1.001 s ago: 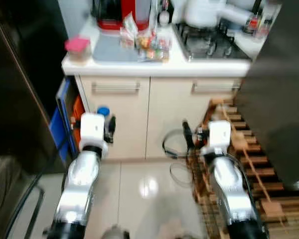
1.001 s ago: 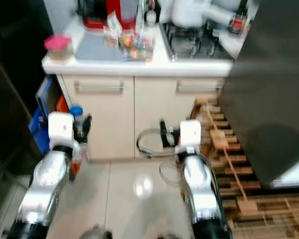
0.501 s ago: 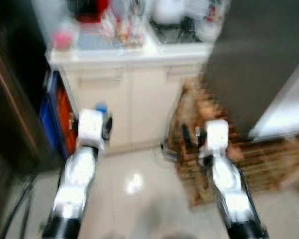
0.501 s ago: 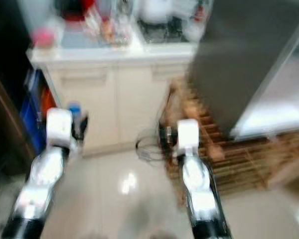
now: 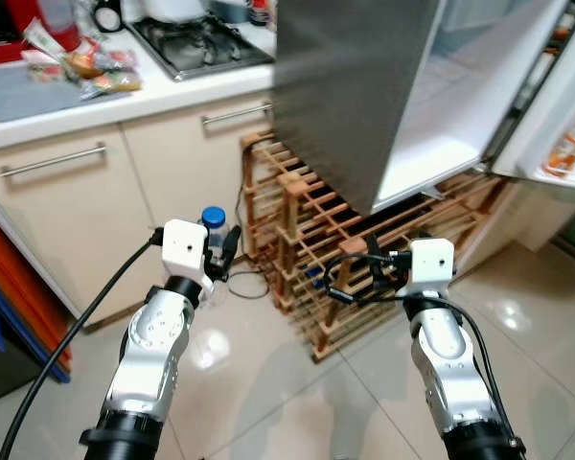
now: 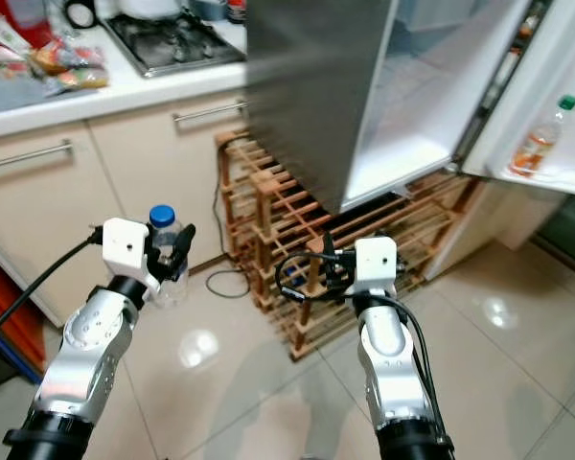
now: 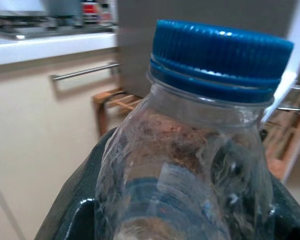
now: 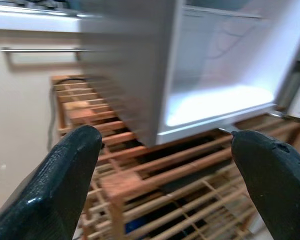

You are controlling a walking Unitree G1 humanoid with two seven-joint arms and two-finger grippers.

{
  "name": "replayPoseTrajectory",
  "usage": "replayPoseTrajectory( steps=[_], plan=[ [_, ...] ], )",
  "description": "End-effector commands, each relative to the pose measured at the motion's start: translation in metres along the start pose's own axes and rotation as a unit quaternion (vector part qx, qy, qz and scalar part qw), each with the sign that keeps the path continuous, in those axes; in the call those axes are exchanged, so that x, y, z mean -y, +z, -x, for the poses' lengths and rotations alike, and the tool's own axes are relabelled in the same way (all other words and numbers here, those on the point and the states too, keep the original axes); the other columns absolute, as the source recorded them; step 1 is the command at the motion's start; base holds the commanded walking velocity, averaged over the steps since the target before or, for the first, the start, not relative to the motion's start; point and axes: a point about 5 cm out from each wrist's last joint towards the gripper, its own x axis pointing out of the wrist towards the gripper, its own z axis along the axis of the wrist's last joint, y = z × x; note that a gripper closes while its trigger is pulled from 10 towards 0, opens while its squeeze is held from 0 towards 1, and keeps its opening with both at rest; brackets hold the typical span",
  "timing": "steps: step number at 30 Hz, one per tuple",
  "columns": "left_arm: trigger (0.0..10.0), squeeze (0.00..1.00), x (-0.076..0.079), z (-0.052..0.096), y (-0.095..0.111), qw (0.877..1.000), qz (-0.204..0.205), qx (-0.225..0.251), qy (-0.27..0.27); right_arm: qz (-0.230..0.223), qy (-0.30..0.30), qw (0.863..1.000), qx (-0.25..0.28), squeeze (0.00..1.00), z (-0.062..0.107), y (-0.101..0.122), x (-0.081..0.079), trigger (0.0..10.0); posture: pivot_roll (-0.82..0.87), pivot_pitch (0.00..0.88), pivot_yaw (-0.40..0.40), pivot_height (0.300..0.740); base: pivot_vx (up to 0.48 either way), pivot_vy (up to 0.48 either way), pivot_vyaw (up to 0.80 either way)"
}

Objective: Restocking fridge

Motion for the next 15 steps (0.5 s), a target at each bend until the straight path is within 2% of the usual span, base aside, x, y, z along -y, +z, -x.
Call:
replayPoseTrajectory(
  steps=[1,8,15],
  plan=[
    [10.0,0.0,0.0013,-0.0047,0.0081,1.0,0.0,0.021,-0.005,0.006,-0.007,1.0,0.01,0.0,-0.0019,0.0037,0.003,10.0,-0.06,0.0,-0.008,0.74,0.0,-0.465,-0.71],
    [10.0,0.0,0.0082,-0.009,0.0083,0.999,0.006,0.027,-0.018,0.009,-0.007,1.0,0.011,0.0,0.0008,0.0027,0.0023,10.0,-0.08,0.0,-0.005,0.74,0.0,-0.465,-0.71],
    [10.0,0.0,0.0075,-0.0122,0.0065,1.0,0.003,0.022,-0.011,0.009,0.004,1.0,0.008,0.0,0.0022,0.0011,0.0016,10.0,-0.08,0.0,-0.004,0.74,0.0,-0.458,-0.7]
  ],
)
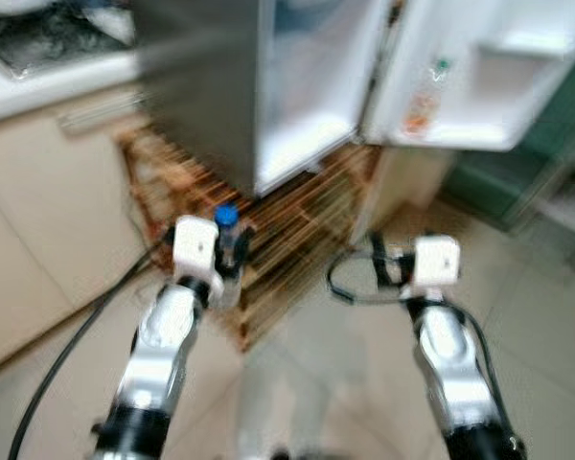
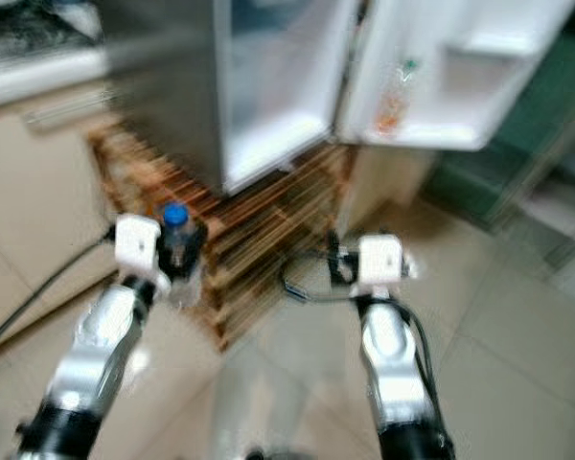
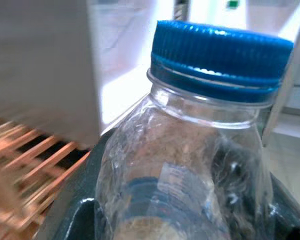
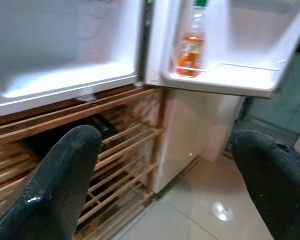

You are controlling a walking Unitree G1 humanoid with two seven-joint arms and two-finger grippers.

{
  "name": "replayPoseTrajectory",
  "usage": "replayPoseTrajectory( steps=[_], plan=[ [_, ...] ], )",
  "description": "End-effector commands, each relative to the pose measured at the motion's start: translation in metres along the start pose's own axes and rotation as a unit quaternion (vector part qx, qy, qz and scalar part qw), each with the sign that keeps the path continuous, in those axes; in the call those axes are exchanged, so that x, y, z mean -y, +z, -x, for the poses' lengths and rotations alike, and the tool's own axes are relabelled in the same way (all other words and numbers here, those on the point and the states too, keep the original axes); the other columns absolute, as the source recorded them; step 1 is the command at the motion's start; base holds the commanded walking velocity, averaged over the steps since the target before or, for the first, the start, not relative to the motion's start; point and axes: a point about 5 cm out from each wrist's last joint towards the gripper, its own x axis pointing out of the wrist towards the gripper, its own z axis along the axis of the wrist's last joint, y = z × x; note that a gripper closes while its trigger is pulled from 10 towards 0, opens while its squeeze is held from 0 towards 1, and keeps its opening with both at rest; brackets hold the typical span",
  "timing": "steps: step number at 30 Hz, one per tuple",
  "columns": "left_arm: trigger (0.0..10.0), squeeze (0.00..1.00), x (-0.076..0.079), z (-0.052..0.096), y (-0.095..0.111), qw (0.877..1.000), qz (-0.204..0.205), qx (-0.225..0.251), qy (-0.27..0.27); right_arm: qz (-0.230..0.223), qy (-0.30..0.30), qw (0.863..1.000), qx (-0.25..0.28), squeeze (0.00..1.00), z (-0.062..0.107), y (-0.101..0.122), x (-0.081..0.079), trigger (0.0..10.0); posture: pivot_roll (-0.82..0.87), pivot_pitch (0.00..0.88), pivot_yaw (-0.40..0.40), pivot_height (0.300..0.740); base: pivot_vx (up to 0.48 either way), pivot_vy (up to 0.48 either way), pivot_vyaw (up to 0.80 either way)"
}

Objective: Restocking fridge

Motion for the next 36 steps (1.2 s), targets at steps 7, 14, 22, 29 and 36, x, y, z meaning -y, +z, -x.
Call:
replayPoseTrajectory(
  steps=[7,14,22,29,36],
  plan=[
    [10.0,0.0,0.002,-0.005,0.009,1.0,-0.002,0.024,0.001,0.005,0.007,1.0,0.01,0.0,0.003,0.002,0.0,10.0,-0.08,0.0,0.005,0.74,0.065,0.0,-0.1],
    [10.0,0.0,-0.003,-0.003,0.008,1.0,0.003,0.021,0.008,0.006,-0.004,1.0,0.012,0.0,0.006,0.001,0.003,10.0,-0.09,0.0,0.024,0.74,0.463,0.0,0.0],
    [10.0,0.0,-0.001,-0.002,0.006,1.0,0.01,0.021,-0.001,0.006,-0.017,1.0,0.004,0.0,0.013,-0.003,0.009,10.0,-0.1,0.0,0.016,0.74,0.465,0.0,0.0],
    [10.0,0.0,-0.002,0.002,-0.003,0.997,0.078,0.006,0.022,0.011,-0.008,1.0,0.006,0.0,0.009,-0.001,0.009,10.0,-0.09,0.0,0.002,0.74,0.465,0.0,0.0],
    [10.0,0.0,-0.004,0.016,-0.016,0.995,0.097,-0.014,0.031,0.013,0.001,1.0,-0.002,0.0,0.011,-0.004,0.011,10.0,-0.08,0.0,-0.016,0.74,0.465,0.0,0.0]
  ],
)
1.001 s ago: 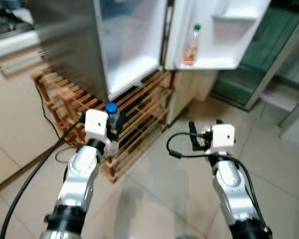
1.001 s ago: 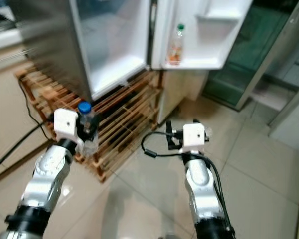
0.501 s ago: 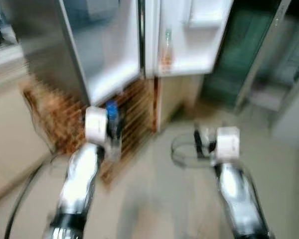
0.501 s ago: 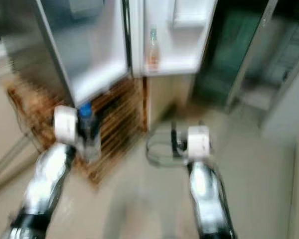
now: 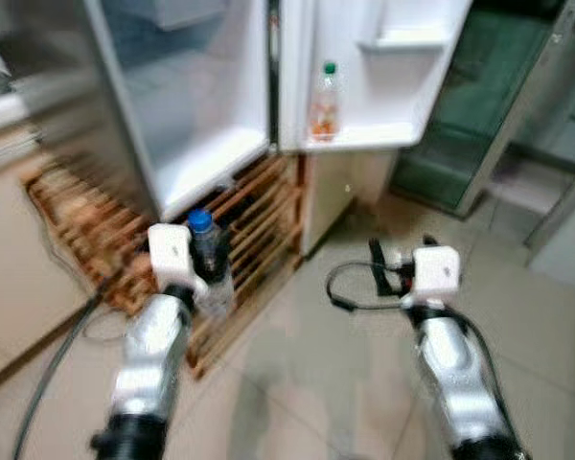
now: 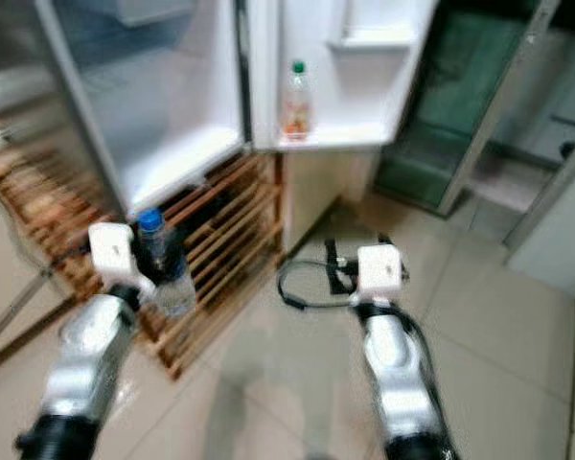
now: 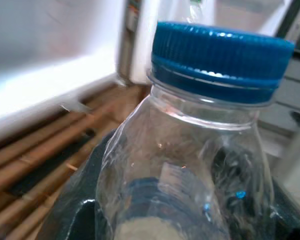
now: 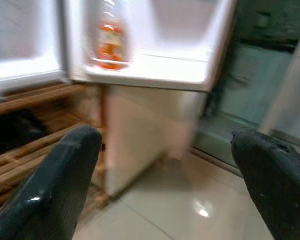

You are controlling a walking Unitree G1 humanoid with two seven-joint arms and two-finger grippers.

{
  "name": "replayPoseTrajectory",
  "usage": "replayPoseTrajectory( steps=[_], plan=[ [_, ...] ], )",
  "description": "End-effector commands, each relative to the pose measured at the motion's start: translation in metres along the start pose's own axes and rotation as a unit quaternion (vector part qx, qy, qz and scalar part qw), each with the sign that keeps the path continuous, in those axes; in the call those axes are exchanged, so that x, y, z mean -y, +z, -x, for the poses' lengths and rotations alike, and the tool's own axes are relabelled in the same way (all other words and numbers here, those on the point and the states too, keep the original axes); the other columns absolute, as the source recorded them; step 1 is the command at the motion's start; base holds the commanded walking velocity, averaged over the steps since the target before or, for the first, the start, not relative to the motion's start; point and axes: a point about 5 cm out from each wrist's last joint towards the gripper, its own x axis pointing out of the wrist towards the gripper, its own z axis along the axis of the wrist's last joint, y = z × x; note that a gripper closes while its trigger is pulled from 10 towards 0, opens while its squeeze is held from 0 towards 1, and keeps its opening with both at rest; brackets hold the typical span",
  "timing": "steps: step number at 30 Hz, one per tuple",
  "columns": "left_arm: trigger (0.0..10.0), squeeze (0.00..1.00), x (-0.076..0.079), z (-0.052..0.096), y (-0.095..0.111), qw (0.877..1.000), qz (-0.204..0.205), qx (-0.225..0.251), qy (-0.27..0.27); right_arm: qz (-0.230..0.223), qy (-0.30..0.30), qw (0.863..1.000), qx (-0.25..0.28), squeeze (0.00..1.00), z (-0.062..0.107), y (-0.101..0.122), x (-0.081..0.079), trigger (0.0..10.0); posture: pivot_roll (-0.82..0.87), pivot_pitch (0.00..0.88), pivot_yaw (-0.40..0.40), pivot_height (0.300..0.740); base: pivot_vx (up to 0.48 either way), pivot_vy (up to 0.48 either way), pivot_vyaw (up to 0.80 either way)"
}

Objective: Restocking fridge

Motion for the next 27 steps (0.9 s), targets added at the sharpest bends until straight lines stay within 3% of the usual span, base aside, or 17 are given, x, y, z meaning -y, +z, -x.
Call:
replayPoseTrajectory(
  steps=[1,16,27],
  plan=[
    [10.0,0.0,-0.006,-0.001,0.015,1.0,-0.017,0.026,0.003,-0.003,0.022,1.0,0.005,0.0,-0.004,0.004,-0.012,10.0,-0.08,0.0,-0.019,0.74,0.465,0.0,0.0],
    [10.0,0.0,0.008,-0.014,0.023,0.998,-0.042,0.032,-0.043,0.004,0.013,1.0,0.005,0.0,-0.002,0.004,-0.009,10.0,-0.12,0.0,0.01,0.74,0.467,0.0,-0.75],
    [10.0,0.0,0.017,-0.017,0.026,0.996,-0.046,0.039,-0.068,0.001,0.011,1.0,0.006,0.0,0.003,0.003,-0.011,10.0,-0.13,0.0,0.024,0.74,0.467,0.0,0.0]
  ],
)
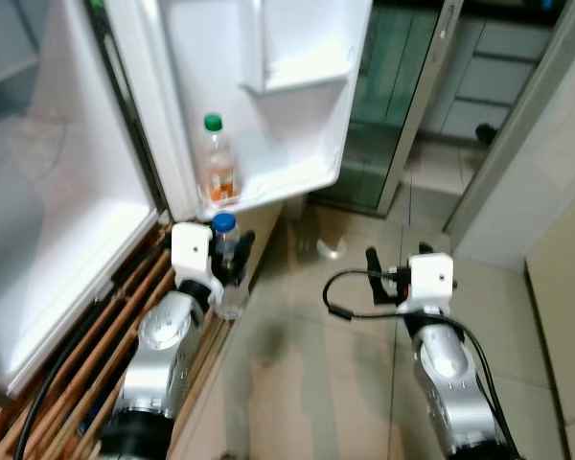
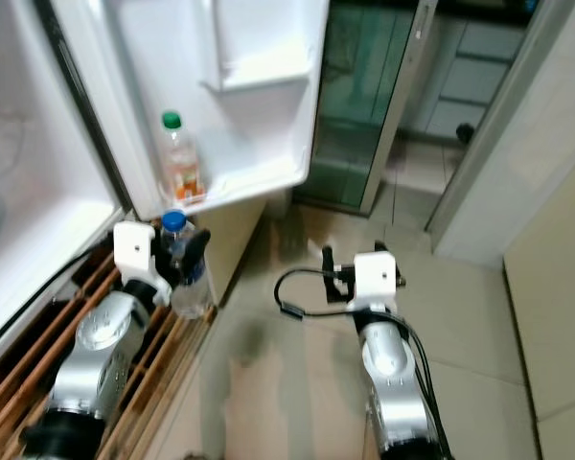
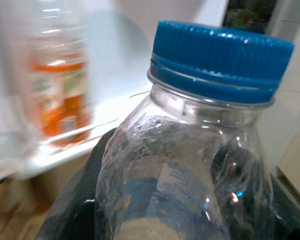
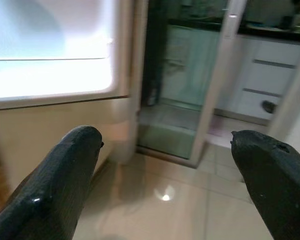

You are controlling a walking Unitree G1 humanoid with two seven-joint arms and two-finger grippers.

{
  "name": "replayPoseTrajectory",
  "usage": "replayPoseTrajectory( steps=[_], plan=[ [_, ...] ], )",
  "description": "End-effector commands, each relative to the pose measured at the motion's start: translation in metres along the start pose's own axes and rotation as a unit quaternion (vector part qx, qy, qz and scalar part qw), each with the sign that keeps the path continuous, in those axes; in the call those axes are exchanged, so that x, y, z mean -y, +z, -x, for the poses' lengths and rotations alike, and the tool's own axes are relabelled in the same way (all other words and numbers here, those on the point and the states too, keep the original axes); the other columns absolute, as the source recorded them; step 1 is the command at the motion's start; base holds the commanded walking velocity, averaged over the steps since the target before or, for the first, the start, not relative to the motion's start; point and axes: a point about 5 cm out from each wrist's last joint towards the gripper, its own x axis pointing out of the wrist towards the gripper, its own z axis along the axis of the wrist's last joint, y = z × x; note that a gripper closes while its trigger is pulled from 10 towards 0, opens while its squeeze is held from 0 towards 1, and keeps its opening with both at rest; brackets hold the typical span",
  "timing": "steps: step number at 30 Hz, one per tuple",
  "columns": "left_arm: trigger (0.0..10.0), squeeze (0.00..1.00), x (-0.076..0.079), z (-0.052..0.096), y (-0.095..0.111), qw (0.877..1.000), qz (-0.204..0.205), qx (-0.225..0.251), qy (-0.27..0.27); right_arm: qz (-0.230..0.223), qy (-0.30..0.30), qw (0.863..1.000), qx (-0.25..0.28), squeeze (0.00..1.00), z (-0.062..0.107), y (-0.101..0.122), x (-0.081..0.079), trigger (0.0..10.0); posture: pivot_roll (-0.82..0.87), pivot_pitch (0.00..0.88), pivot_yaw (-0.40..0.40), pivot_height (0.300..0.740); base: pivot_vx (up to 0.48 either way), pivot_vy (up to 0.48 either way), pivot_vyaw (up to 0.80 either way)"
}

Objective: Restocking fridge

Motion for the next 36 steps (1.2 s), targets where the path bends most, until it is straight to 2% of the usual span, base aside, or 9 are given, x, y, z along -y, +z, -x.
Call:
replayPoseTrajectory(
  steps=[1,5,10,12,19,21,26,35,36],
  plan=[
    [10.0,0.0,0.012,-0.006,0.011,0.999,-0.009,0.029,-0.024,0.008,-0.014,1.0,0.004,0.0,0.002,0.001,0.009,10.0,-0.13,0.0,0.025,0.74,0.469,0.0,0.0],
    [10.0,0.0,0.011,-0.007,0.022,0.998,-0.013,0.049,-0.029,0.007,-0.013,1.0,0.004,0.0,0.003,0.001,0.008,10.0,-0.12,0.0,0.026,0.74,0.467,0.0,0.0],
    [10.0,0.0,0.018,-0.01,0.038,0.995,-0.001,0.04,-0.091,0.005,-0.009,1.0,0.002,0.0,0.004,0.0,0.007,10.0,-0.11,0.0,0.023,0.74,0.457,0.0,0.0],
    [10.0,0.0,0.012,-0.014,0.056,0.993,-0.002,0.056,-0.107,0.004,-0.005,1.0,0.0,0.0,0.005,-0.001,0.006,10.0,-0.11,0.0,0.021,0.74,0.349,0.0,0.0],
    [10.0,0.0,0.006,-0.016,0.055,0.996,-0.042,0.054,-0.057,-0.001,-0.004,1.0,0.001,0.0,0.003,-0.001,0.004,10.0,-0.11,0.0,0.025,0.74,0.0,0.0,0.0],
    [10.0,0.0,0.009,-0.015,0.055,0.996,-0.037,0.058,-0.059,-0.002,-0.004,1.0,0.001,0.0,0.002,0.0,0.004,10.0,-0.11,0.0,0.025,0.74,0.0,0.0,0.0],
    [10.0,0.0,0.038,-0.016,0.074,0.99,-0.015,0.105,-0.088,0.0,-0.003,1.0,0.001,0.0,0.003,0.0,0.005,10.0,-0.12,0.0,0.019,0.74,0.0,0.0,0.0],
    [10.0,0.0,0.043,-0.031,0.1,0.984,-0.012,0.161,-0.073,-0.008,0.017,1.0,0.013,0.0,0.001,0.006,0.0,10.0,-0.13,0.0,0.019,0.74,0.0,0.0,0.0],
    [10.0,0.0,0.05,-0.038,0.104,0.983,-0.01,0.175,-0.063,-0.014,0.068,0.997,0.021,0.0,0.0,0.012,-0.014,10.0,-0.15,0.0,0.022,0.74,0.0,0.0,0.0]
  ],
)
